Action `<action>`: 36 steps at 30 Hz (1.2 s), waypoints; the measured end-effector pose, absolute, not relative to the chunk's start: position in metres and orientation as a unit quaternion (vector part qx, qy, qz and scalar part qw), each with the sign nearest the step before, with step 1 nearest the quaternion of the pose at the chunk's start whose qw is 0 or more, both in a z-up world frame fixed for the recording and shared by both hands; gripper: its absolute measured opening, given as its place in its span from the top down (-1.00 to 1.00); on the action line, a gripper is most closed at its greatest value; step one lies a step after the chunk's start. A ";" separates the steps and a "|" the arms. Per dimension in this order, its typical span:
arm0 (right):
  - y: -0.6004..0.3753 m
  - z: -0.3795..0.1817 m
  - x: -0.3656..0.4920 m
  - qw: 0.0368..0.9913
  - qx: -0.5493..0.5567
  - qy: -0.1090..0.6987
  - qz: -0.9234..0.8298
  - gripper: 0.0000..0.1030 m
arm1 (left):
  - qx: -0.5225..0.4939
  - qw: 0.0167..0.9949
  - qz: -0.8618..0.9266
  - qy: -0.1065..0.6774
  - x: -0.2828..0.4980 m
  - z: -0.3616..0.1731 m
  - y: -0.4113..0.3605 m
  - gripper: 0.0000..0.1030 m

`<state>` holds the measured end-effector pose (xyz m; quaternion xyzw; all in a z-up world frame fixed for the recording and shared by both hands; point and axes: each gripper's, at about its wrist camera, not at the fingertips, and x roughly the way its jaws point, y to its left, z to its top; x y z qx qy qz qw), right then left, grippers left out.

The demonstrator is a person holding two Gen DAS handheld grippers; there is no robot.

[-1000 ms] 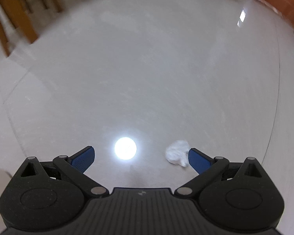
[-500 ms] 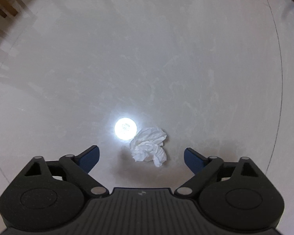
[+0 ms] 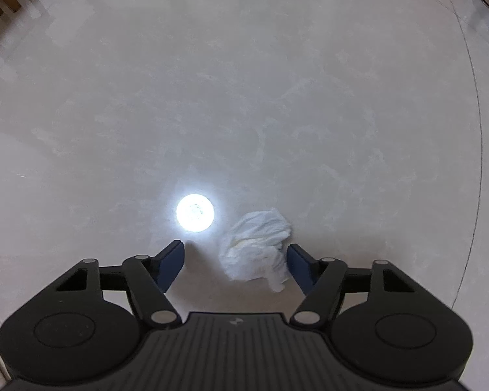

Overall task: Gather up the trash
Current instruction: 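Move the right gripper to the crumpled white tissue and grasp it, then carry the tissue over the bin and release it with the right gripper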

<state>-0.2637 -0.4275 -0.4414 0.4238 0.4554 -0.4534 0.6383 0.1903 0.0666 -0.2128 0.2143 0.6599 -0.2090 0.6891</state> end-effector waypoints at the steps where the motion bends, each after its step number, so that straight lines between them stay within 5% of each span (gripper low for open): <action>1: -0.426 -0.442 -0.261 0.639 0.423 0.455 -0.454 -0.39 | 0.214 0.689 -0.209 0.660 0.190 -0.213 0.067 0.86; 21: -0.409 -0.435 -0.240 0.631 0.386 0.477 -0.474 0.37 | 0.212 0.689 -0.208 0.661 0.191 -0.213 0.066 0.86; 36: -0.353 -0.332 -0.167 0.706 0.309 0.510 -0.383 0.40 | 0.204 0.688 -0.215 0.663 0.193 -0.211 0.069 0.86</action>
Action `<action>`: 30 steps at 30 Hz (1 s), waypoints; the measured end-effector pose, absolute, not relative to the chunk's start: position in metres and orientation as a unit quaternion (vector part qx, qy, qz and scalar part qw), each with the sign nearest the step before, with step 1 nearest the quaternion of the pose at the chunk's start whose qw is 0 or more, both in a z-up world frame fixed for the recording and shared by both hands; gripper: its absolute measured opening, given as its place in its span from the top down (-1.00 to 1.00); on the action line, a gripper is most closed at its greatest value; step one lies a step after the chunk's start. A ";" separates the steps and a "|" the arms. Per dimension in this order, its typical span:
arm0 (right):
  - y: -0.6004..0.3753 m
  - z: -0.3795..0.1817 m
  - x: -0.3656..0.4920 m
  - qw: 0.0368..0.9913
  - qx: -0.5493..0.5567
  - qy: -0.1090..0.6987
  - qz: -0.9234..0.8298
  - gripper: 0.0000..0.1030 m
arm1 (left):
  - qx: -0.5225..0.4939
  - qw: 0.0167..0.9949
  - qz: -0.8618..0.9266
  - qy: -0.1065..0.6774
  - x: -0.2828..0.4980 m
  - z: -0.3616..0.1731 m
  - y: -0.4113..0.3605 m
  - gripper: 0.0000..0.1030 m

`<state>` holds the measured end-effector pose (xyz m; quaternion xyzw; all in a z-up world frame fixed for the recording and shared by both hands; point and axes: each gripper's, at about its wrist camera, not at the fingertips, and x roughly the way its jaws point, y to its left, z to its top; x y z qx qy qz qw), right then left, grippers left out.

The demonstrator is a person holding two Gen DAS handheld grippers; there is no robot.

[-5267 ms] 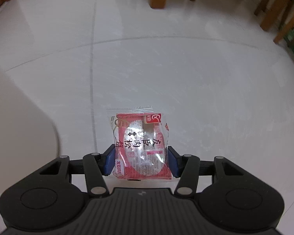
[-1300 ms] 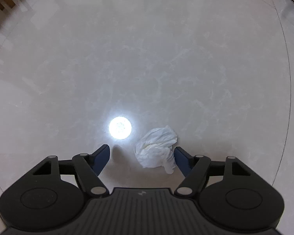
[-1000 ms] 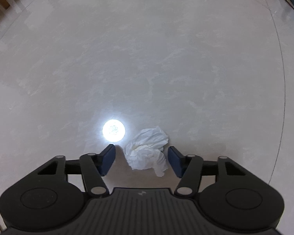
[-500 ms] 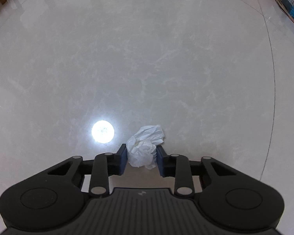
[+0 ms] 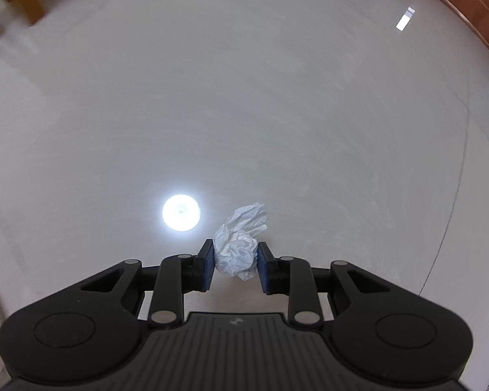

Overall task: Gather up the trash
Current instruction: 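Carry the tissue over the bin and release it with the right gripper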

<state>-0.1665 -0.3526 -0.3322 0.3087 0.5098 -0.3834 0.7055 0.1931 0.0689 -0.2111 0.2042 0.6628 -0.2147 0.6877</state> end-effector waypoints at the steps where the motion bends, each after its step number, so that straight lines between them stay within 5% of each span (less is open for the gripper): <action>1: -0.344 -0.319 -0.160 0.713 0.302 0.513 -0.370 0.40 | 0.203 0.688 -0.215 0.663 0.193 -0.211 0.069 0.86; 19: -0.193 -0.123 -0.072 0.839 0.136 0.512 -0.121 0.39 | 0.203 0.686 -0.224 0.662 0.193 -0.211 0.071 0.86; 30: -0.116 -0.097 -0.018 0.863 0.091 0.497 0.006 0.39 | 0.207 0.686 -0.226 0.660 0.192 -0.211 0.070 0.86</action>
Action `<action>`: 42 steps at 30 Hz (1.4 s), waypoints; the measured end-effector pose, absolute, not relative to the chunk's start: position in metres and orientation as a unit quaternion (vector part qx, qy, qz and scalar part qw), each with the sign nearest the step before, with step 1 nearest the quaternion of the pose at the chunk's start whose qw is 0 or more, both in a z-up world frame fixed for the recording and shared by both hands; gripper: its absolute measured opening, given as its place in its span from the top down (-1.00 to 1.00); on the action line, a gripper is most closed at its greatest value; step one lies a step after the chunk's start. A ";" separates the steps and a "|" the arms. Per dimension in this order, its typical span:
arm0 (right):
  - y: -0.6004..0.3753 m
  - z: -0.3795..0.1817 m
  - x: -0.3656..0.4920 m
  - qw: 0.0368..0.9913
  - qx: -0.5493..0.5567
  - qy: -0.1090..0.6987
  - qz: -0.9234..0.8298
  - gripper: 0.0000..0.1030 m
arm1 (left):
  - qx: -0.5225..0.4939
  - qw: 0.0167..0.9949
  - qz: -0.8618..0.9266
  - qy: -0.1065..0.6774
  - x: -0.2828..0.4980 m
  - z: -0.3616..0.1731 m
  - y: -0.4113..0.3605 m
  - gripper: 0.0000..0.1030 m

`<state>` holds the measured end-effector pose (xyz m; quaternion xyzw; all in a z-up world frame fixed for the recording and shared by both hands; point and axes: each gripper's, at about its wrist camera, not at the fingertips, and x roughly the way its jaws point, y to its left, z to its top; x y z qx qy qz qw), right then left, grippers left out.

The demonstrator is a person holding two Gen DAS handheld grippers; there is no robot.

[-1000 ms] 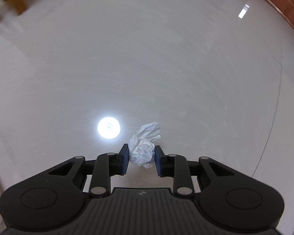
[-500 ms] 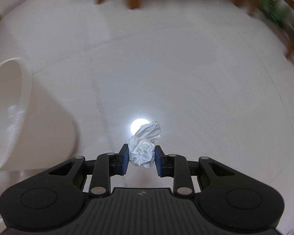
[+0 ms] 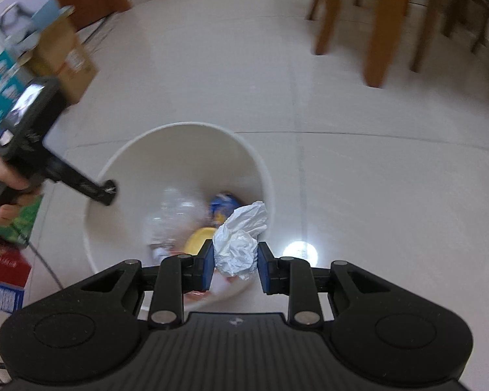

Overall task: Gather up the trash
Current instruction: 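Carry the tissue over the bin and release it with the right gripper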

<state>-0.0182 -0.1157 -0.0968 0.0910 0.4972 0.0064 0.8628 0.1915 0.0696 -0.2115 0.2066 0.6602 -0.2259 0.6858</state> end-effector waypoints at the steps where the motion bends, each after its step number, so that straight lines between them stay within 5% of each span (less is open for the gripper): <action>1: -0.109 -0.096 -0.015 0.861 0.083 0.501 0.017 0.39 | 0.207 0.686 -0.226 0.660 0.192 -0.212 0.070 0.86; 35: -0.080 -0.140 0.058 0.835 0.062 0.545 0.042 0.32 | 0.199 0.683 -0.230 0.664 0.195 -0.208 0.073 0.86; 37: -0.080 -0.140 0.060 0.838 0.062 0.540 0.039 0.16 | 0.197 0.683 -0.230 0.665 0.195 -0.208 0.073 0.86; 39: -0.083 -0.139 0.060 0.840 0.074 0.537 0.029 -0.76 | 0.196 0.682 -0.230 0.666 0.196 -0.208 0.074 0.86; 42: -0.089 -0.134 0.057 0.851 0.099 0.515 0.033 -0.93 | 0.198 0.682 -0.232 0.665 0.196 -0.207 0.074 0.86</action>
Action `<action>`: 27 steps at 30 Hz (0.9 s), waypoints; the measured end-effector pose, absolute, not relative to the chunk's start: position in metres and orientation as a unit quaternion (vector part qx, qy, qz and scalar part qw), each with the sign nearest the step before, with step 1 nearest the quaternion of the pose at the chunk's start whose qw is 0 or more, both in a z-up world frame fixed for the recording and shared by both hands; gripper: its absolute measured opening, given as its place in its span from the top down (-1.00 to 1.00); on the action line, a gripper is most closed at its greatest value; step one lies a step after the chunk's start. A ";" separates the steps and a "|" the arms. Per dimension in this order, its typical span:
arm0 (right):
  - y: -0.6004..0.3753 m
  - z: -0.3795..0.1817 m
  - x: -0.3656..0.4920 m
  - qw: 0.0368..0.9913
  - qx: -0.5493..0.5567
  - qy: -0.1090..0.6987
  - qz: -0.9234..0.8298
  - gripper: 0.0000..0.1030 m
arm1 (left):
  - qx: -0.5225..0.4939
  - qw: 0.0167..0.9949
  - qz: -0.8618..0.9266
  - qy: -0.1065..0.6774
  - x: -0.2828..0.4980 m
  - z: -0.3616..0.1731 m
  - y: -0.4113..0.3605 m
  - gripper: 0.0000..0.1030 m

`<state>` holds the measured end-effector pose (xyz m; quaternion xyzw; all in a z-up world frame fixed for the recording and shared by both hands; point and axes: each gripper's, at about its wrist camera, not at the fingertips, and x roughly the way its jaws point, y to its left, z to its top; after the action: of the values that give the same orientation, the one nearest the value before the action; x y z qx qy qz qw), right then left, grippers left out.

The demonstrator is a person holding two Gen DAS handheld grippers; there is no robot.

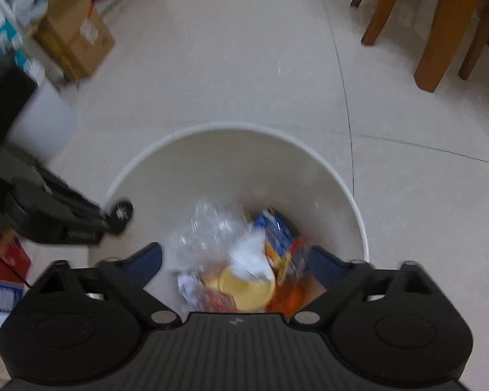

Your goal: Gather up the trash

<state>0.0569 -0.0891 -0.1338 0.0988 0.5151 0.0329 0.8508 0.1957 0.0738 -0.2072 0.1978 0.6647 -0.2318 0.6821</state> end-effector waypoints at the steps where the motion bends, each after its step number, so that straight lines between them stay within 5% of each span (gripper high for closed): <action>1: -0.090 -0.133 0.057 0.850 0.102 0.515 0.032 -0.93 | 0.197 0.682 -0.232 0.665 0.196 -0.207 0.074 0.86; 17: -0.103 -0.120 0.035 0.852 0.057 0.520 -0.033 -1.00 | 0.191 0.683 -0.232 0.665 0.196 -0.207 0.076 0.86; 27: -0.113 -0.130 0.001 0.826 0.133 0.541 -0.082 -1.00 | 0.191 0.686 -0.230 0.663 0.195 -0.205 0.077 0.86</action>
<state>0.0012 -0.1129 -0.1299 0.1334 0.5413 -0.0823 0.8261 0.1954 0.0766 -0.2054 0.1914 0.6628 -0.2301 0.6864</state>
